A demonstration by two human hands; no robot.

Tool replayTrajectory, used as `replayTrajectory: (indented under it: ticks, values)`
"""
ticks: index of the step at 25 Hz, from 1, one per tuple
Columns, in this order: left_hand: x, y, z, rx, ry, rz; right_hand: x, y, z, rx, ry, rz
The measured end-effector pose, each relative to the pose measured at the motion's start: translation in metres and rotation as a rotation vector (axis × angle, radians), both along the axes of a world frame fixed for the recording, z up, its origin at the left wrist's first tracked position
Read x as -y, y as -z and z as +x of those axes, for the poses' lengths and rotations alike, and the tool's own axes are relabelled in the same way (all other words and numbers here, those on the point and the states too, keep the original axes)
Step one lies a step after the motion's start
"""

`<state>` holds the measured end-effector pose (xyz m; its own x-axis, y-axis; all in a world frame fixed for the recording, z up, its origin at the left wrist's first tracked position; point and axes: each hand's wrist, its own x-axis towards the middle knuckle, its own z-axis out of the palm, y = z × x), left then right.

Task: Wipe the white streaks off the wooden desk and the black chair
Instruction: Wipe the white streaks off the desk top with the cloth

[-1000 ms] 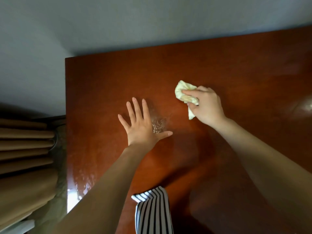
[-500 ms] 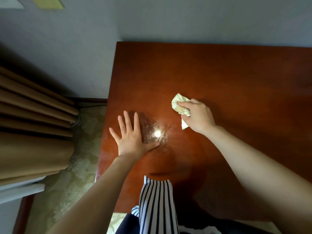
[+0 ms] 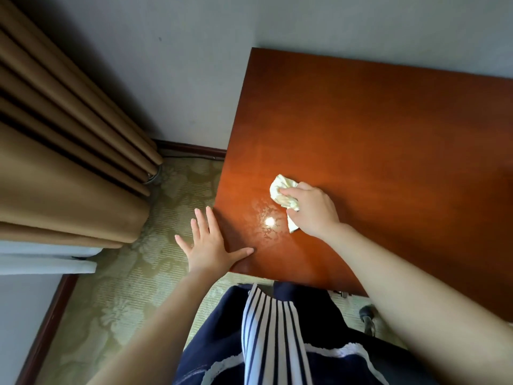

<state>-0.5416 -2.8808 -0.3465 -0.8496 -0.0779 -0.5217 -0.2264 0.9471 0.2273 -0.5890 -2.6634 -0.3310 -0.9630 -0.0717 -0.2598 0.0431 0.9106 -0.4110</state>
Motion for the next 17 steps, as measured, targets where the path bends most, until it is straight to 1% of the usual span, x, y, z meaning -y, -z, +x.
replayTrajectory:
  ticks: [3, 7, 8, 11, 13, 17]
  values:
    - [0.014, 0.006, 0.017, 0.004, -0.004, 0.174, 0.025, 0.001, 0.025, -0.012, -0.015, 0.007]
    - [0.041, 0.013, 0.04, 0.038, -0.042, 0.503, 0.064, 0.002, 0.064, -0.01, -0.001, 0.013]
    - [0.046, 0.012, 0.045, 0.033, -0.042, 0.56, 0.073, 0.001, 0.07, -0.007, 0.001, 0.01]
    - [0.062, 0.009, 0.061, 0.012, -0.076, 0.632, 0.1, -0.001, 0.087, 0.012, -0.051, 0.016]
    - [0.068, 0.005, 0.067, 0.028, -0.147, 0.668, 0.113, -0.005, 0.09, 0.022, -0.126, 0.037]
    - [0.066, -0.007, 0.068, 0.023, -0.301, 0.808, 0.13, -0.006, 0.086, 0.038, -0.267, 0.041]
